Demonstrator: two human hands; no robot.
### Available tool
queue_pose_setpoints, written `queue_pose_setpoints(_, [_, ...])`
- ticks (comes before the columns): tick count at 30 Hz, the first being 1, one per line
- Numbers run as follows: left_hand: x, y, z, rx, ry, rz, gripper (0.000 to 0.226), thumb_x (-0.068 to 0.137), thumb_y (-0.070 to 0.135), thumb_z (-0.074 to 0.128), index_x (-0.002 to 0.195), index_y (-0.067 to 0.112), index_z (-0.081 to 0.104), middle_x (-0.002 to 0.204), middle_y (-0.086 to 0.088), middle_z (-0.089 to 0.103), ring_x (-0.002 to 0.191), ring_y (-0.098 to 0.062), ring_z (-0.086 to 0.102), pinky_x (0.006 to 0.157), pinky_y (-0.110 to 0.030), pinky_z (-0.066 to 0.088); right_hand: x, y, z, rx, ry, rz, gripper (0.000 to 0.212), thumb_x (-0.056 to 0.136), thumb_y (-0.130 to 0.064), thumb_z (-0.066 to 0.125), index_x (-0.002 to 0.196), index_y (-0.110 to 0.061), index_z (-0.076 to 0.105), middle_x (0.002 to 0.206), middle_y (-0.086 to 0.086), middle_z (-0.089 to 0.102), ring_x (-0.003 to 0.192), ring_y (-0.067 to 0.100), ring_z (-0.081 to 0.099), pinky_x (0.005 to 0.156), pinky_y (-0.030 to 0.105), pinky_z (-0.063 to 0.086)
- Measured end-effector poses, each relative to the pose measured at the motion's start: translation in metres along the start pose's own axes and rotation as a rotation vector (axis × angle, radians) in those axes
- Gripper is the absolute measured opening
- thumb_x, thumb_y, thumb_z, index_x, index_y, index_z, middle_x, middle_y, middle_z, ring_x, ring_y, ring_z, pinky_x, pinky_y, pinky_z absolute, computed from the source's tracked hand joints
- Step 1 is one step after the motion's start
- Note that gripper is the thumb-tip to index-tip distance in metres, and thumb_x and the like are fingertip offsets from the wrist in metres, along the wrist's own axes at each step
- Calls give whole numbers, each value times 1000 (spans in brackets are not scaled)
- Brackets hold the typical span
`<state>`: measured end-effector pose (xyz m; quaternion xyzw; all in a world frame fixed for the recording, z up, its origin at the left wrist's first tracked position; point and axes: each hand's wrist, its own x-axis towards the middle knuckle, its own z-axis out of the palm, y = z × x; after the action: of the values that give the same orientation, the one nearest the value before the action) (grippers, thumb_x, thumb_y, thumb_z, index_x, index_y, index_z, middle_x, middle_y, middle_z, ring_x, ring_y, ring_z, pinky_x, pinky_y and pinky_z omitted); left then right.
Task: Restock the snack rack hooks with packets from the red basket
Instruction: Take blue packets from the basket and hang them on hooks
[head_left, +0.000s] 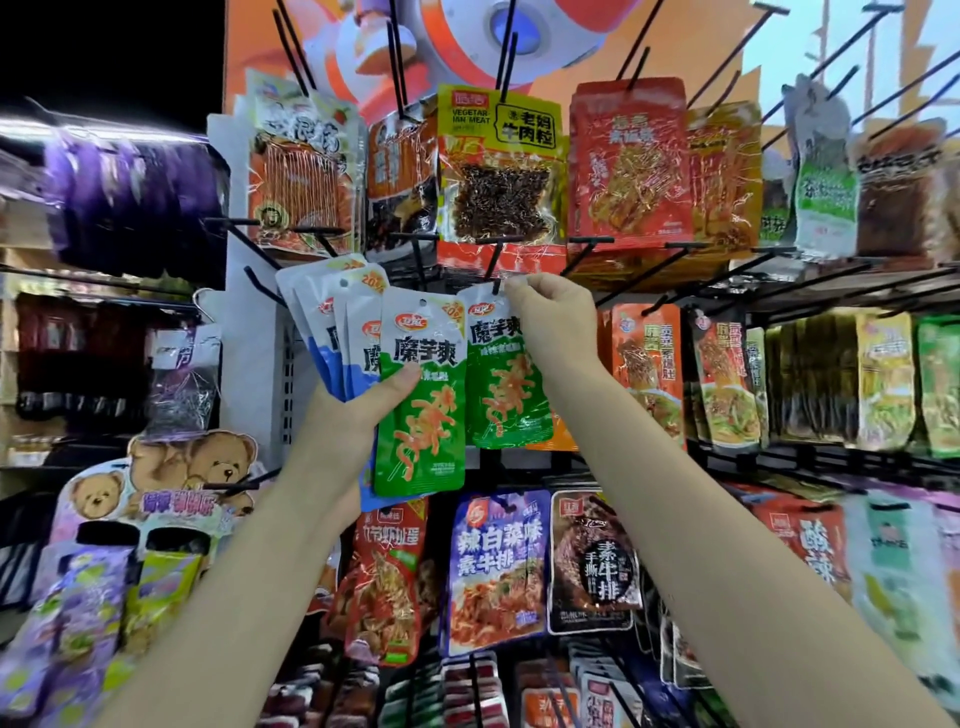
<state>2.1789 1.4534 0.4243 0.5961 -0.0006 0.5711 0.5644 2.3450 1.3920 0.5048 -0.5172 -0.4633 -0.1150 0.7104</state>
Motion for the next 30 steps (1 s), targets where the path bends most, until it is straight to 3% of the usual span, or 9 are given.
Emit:
queue_pose_setpoints(5, [-4, -1, 4, -29, 6, -7, 38, 81, 19, 77, 74, 56, 74, 101, 5, 79, 110, -30, 70, 99, -57, 51, -22, 0, -12, -309, 95, -257, 21, 104, -19, 50, 112, -8, 65, 89, -1, 62, 67, 1, 49, 57, 11, 36])
queue_pose_setpoints(7, [0, -5, 3, -67, 5, -40, 30, 81, 16, 81, 90, 45, 79, 102, 0, 79, 108, -32, 71, 92, -54, 56, -38, -1, -19, -277, 133, -359, 15, 103, -21, 51, 103, -14, 64, 87, -1, 61, 69, 1, 49, 60, 14, 36])
queue_pose_setpoints(10, [7, -11, 5, -78, -78, -134, 53, 77, 23, 83, 127, 15, 67, 116, -13, 74, 106, -36, 71, 82, -51, 60, -56, -1, -13, -99, -163, -208, 33, 101, -38, 56, 78, -14, 58, 65, 0, 52, 59, 13, 47, 57, 28, 38])
queue_pose_setpoints(14, [8, -9, 9, 10, -84, -149, 71, 69, 43, 90, 131, 18, 65, 122, -8, 73, 112, -33, 69, 95, -53, 55, -52, 1, -5, 12, -221, -116, 26, 99, -33, 62, 97, -7, 64, 90, 15, 69, 83, 28, 65, 75, 48, 53])
queue_pose_setpoints(16, [10, -2, 6, 22, -27, -173, 47, 81, 40, 83, 115, 11, 71, 102, -9, 78, 94, -23, 75, 85, -39, 60, -41, 1, -10, 94, -173, -41, 13, 100, -27, 59, 104, -16, 64, 106, 12, 70, 100, 31, 66, 89, 52, 52])
queue_pose_setpoints(17, [6, -2, -8, 12, -73, -150, 24, 94, 28, 70, 94, 4, 73, 76, -10, 77, 69, -14, 75, 65, -25, 60, -35, 1, -13, 106, -158, -14, 13, 101, -26, 58, 105, -15, 64, 110, 14, 69, 102, 33, 64, 90, 52, 51])
queue_pose_setpoints(20, [1, 1, -22, -60, -107, -153, 51, 106, 7, 38, 62, 2, 65, 39, -3, 59, 33, -8, 58, 36, -17, 44, -22, -2, -13, 99, -109, 10, 33, 102, -31, 54, 105, 1, 60, 98, 25, 61, 82, 29, 55, 72, 44, 43])
queue_pose_setpoints(23, [-4, 6, -8, -3, -134, -243, 53, 101, 11, 44, 58, 4, 75, 54, -11, 68, 43, -17, 65, 44, -26, 56, -18, -8, -6, 55, -87, 37, 38, 103, -31, 53, 90, 4, 53, 83, 11, 41, 74, 17, 36, 66, 34, 27])
queue_pose_setpoints(30, [0, 3, -2, -57, -120, -121, 24, 97, 4, 53, 94, 16, 74, 85, -14, 78, 72, -27, 77, 66, -42, 64, -10, -12, -2, 53, -56, 18, 30, 100, -27, 57, 88, 1, 60, 78, 8, 41, 69, 17, 35, 63, 32, 27])
